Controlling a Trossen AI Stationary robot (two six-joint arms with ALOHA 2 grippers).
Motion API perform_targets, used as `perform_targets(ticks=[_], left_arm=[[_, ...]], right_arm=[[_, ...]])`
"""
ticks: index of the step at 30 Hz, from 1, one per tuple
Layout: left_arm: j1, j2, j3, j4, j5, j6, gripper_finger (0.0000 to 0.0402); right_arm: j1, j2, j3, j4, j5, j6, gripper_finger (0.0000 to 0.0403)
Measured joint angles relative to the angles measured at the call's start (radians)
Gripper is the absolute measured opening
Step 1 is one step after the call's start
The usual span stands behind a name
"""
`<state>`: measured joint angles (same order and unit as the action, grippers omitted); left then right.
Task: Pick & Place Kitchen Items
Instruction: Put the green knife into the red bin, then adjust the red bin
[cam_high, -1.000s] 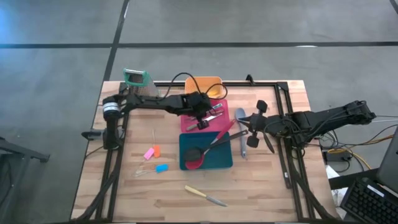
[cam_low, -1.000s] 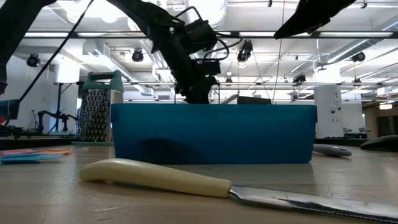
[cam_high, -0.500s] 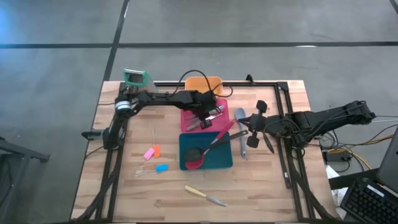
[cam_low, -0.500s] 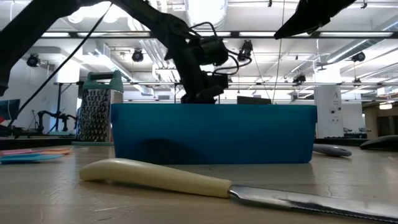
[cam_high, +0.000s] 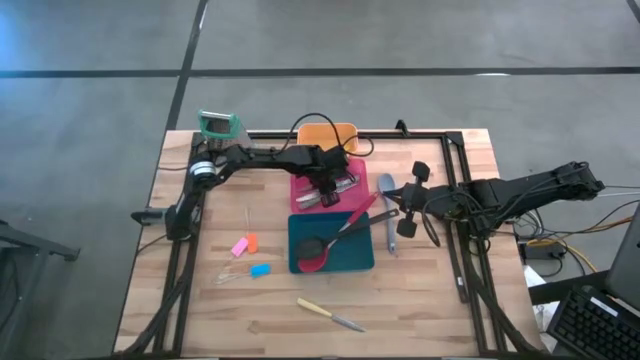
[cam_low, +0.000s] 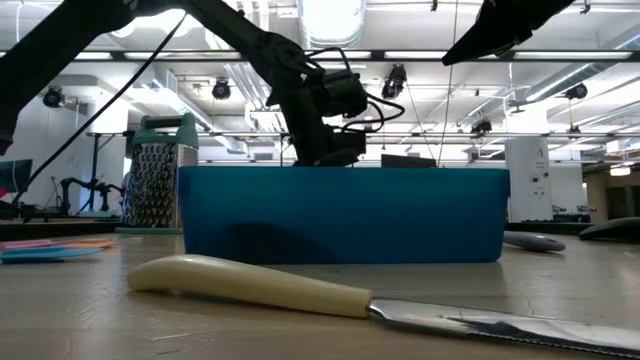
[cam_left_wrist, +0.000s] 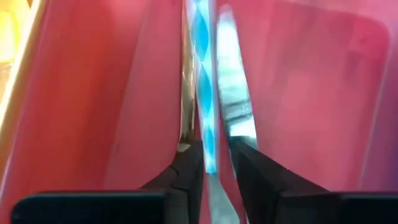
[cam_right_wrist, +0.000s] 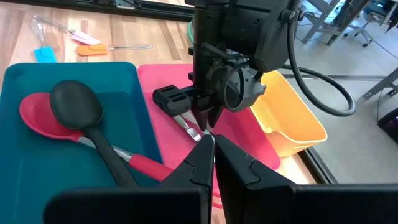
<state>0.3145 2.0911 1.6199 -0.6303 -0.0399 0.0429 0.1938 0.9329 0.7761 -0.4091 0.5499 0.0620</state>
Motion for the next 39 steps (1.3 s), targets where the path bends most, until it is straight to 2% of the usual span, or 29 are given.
perform_targets(ticks=[6,13,31,35,39], left_arm=[[0.0,0.0,0.039,-0.005,-0.001,0.068,0.0124],[0.002,0.0,0.084,0.009,-0.01,0.182,0.0129],[0.009,0.0,0.114,0.036,-0.402,0.323,0.0122],[0.018,0.0,0.112,0.069,-0.463,0.326,0.0121],[0.04,-0.001,0.091,0.13,-0.468,0.351,0.0119]], right_arm=[[0.0,0.0,0.0,0.0,0.0,-0.001,0.0008],[0.0,0.0,0.0,-0.002,0.0,-0.001,0.0008],[0.0,0.0,-0.008,-0.006,0.0,-0.01,0.0008],[0.0,0.0,-0.016,-0.004,0.0,-0.01,0.0008],[0.0,0.0,-0.03,-0.001,0.0,-0.007,0.0008]])
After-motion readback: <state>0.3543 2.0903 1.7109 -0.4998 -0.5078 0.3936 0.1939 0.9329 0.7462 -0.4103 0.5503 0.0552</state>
